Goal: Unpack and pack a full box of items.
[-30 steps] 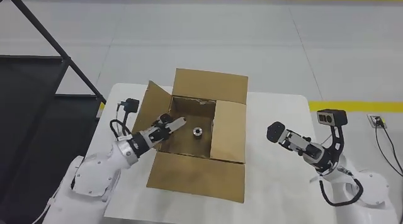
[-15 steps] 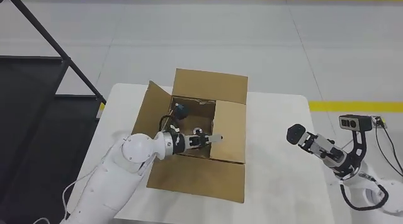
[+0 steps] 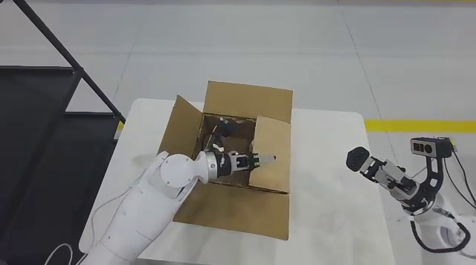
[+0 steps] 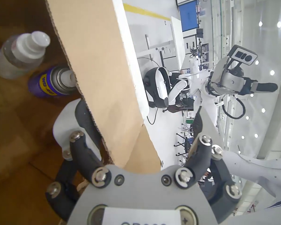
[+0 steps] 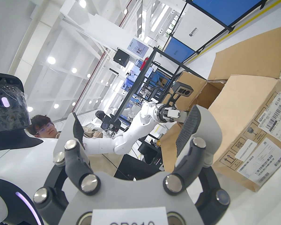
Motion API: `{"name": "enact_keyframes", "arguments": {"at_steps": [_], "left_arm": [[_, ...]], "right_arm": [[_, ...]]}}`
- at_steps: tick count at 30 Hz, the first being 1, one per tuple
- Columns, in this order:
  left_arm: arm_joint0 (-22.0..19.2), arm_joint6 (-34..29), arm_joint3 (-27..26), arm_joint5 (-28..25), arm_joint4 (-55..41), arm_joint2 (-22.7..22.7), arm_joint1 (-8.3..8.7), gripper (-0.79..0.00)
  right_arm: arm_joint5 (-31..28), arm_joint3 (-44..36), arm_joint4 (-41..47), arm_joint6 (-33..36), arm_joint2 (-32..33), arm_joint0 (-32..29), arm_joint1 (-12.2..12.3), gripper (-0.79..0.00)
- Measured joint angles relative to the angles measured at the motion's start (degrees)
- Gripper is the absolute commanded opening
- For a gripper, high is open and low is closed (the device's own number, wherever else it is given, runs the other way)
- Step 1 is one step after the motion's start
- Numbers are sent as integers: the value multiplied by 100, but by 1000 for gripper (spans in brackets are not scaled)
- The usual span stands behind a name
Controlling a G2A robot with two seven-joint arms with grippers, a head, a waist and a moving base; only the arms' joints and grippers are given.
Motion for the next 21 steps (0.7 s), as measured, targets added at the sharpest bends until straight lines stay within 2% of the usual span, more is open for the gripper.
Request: {"name": "enact_keyframes", "arguments": {"at_steps": [6,12,21], "left_arm": [[87,246,-338,-129,62,-43,-16,0],[97,705,-553,-358,-58,153,-136,0],[-197,1429,-183,-608,-166,973,-536,0]], "right_arm": [[-110,-19,105,-74,22,-25,43,0],[-283,-15,297,-192,153,-153,82,0],[-693,72,971,-219,575,-535,133,0]]}}
